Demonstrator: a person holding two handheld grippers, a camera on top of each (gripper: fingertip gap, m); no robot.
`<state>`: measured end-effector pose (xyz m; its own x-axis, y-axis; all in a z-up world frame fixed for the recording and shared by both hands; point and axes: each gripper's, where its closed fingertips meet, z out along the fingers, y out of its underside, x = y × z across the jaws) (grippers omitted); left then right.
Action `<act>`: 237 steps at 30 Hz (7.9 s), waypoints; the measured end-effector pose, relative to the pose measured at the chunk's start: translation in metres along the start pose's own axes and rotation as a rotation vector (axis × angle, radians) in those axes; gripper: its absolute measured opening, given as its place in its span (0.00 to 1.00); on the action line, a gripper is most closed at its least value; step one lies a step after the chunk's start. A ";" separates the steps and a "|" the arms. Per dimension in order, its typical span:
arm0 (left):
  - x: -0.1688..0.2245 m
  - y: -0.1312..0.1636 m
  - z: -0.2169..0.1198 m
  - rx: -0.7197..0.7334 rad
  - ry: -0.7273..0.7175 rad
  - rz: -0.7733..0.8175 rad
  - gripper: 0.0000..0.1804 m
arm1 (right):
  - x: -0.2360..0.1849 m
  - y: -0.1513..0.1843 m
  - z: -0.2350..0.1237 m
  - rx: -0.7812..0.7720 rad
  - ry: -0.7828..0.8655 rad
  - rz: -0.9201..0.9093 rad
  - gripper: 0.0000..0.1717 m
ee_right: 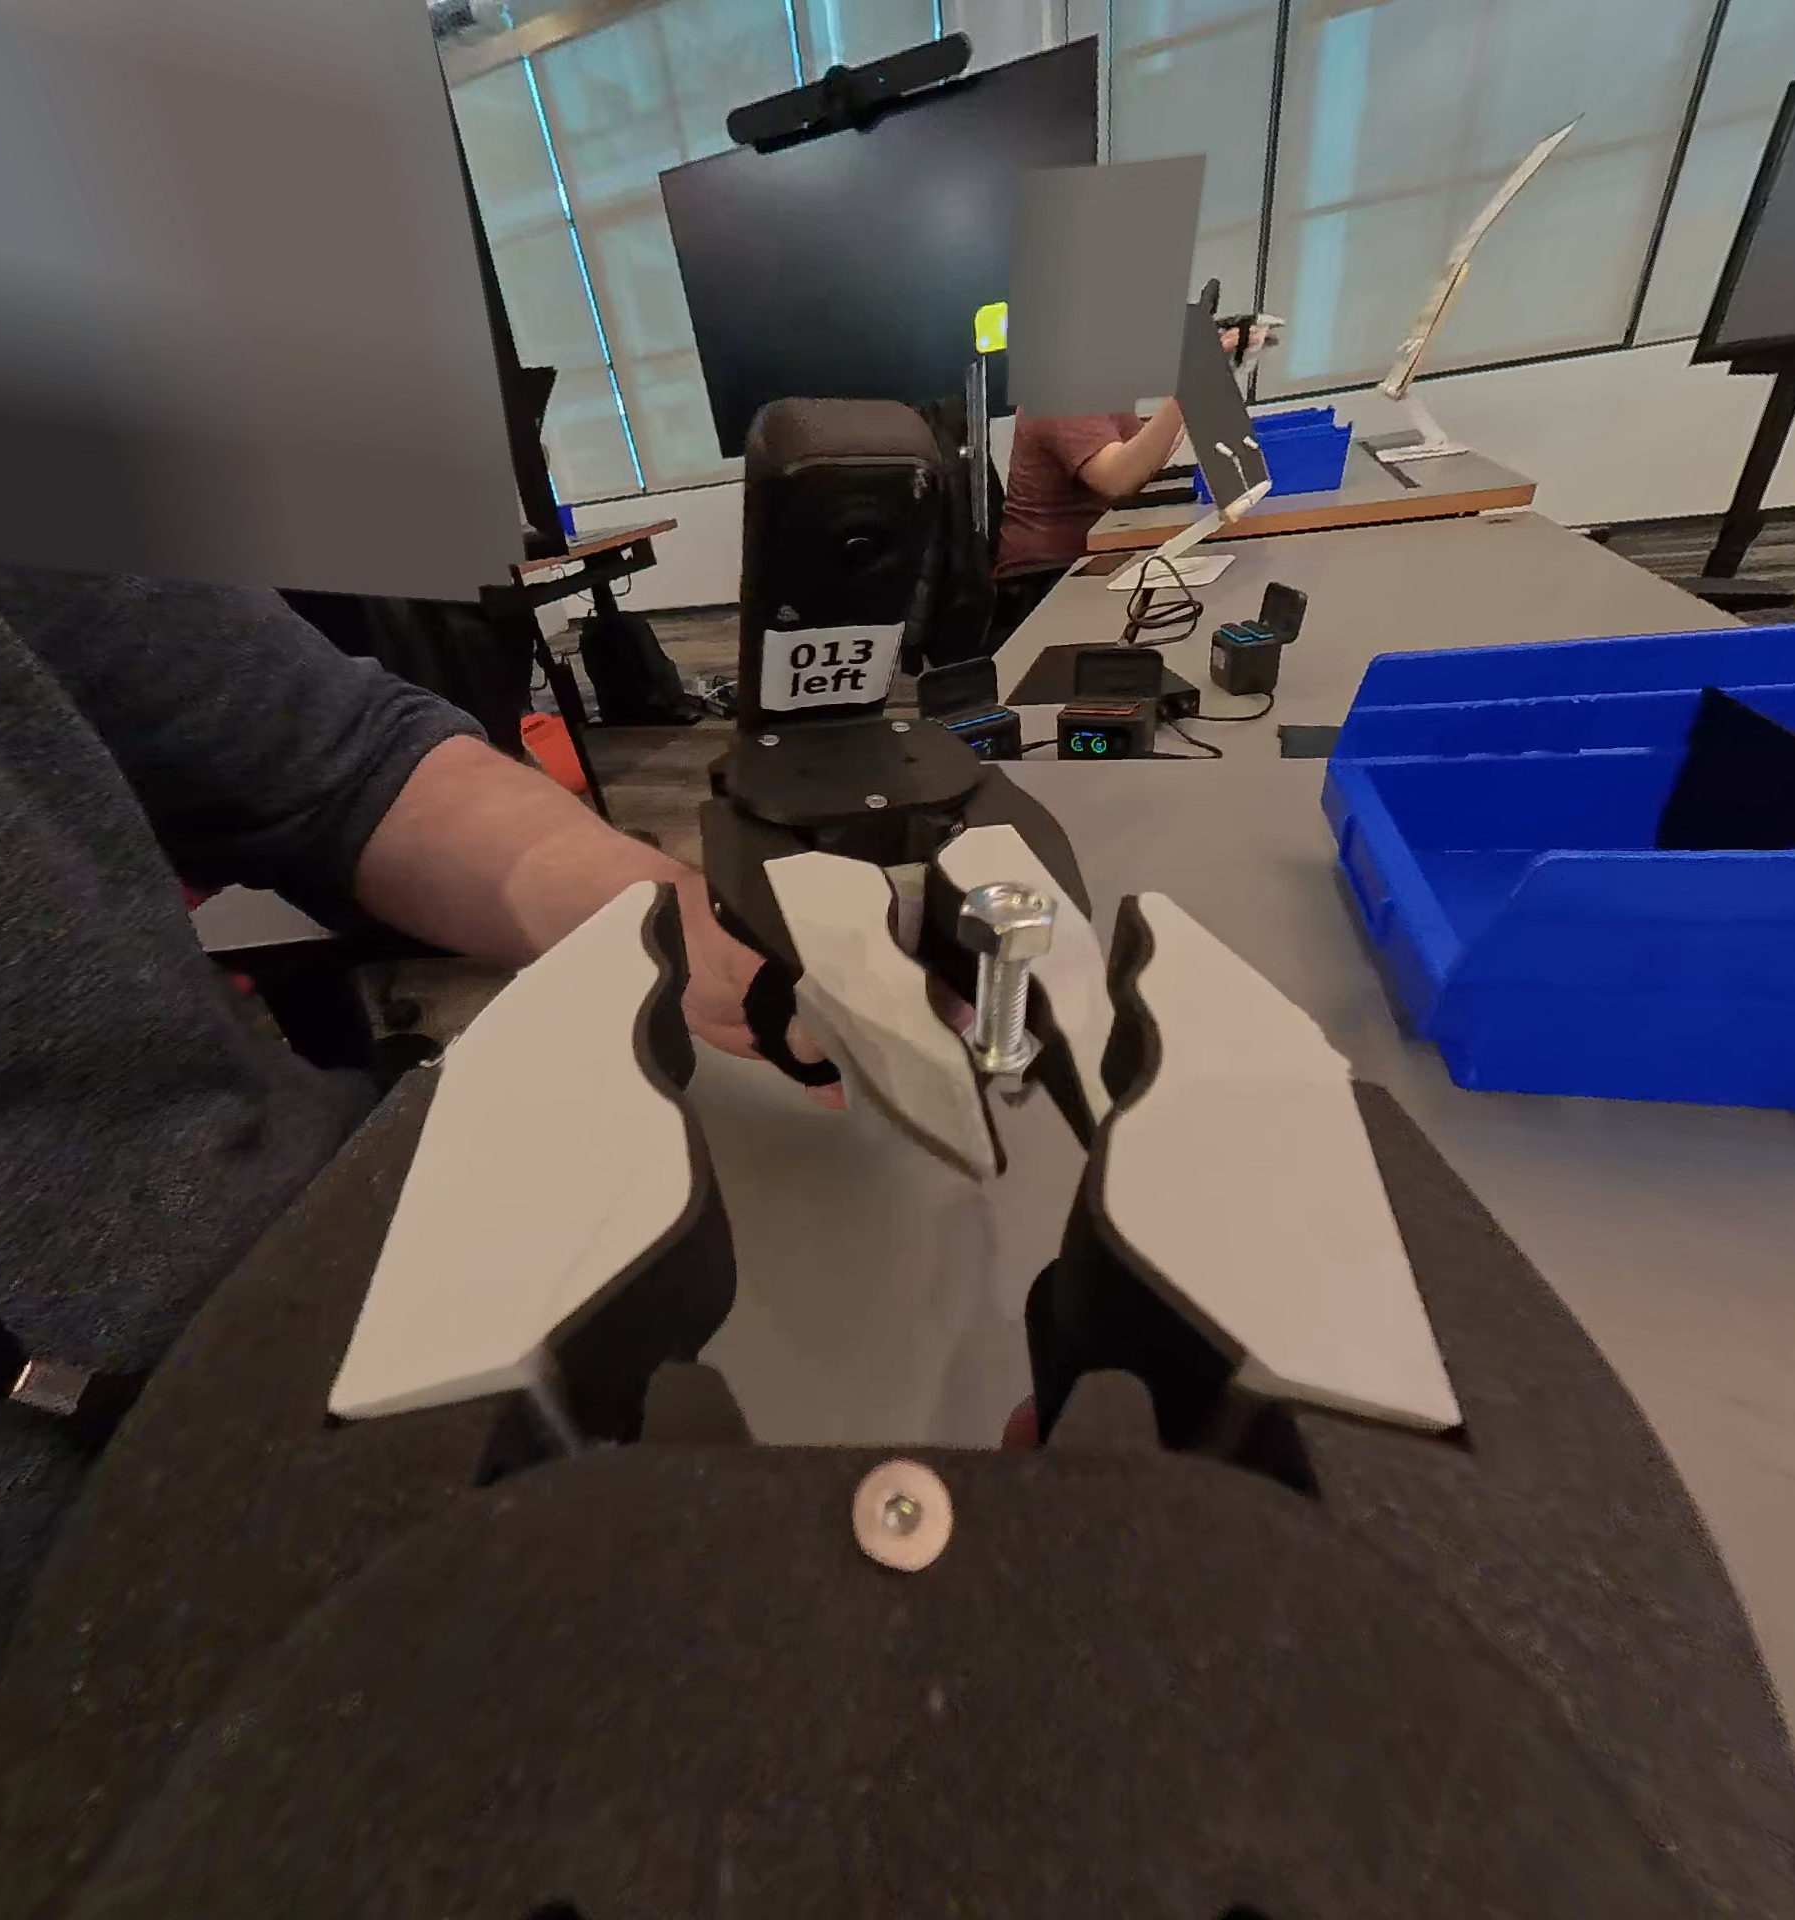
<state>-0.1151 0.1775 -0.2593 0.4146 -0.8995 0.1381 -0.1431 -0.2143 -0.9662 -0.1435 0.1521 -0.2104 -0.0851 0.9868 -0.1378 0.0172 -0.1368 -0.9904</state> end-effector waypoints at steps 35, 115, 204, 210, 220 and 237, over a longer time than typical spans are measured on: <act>-0.007 0.005 0.001 -0.025 -0.003 -0.049 0.10 | -0.006 0.013 -0.010 0.003 -0.055 0.011 0.39; -0.014 0.023 0.004 -0.083 -0.062 0.021 0.00 | 0.070 -0.022 -0.433 -0.206 1.177 0.177 0.10; -0.240 0.039 -0.197 -0.266 -0.582 -0.274 0.02 | -0.039 0.105 -0.583 -0.509 1.531 0.560 0.03; -0.219 0.044 -0.214 -0.302 -0.560 -0.275 0.02 | -0.046 0.102 -0.570 -0.547 1.434 0.581 0.03; -0.177 0.058 -0.227 -0.364 -0.419 -0.235 0.02 | -0.048 0.096 -0.539 -0.605 1.239 0.517 0.03; -0.079 0.077 -0.176 -0.461 0.066 -0.069 0.03 | -0.028 0.088 -0.469 -0.649 0.901 0.293 0.02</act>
<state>-0.3171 0.1653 -0.3066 0.3813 -0.8964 0.2261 -0.5078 -0.4075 -0.7590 0.3280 0.1535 -0.2916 0.7461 0.6640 -0.0493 0.4514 -0.5588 -0.6957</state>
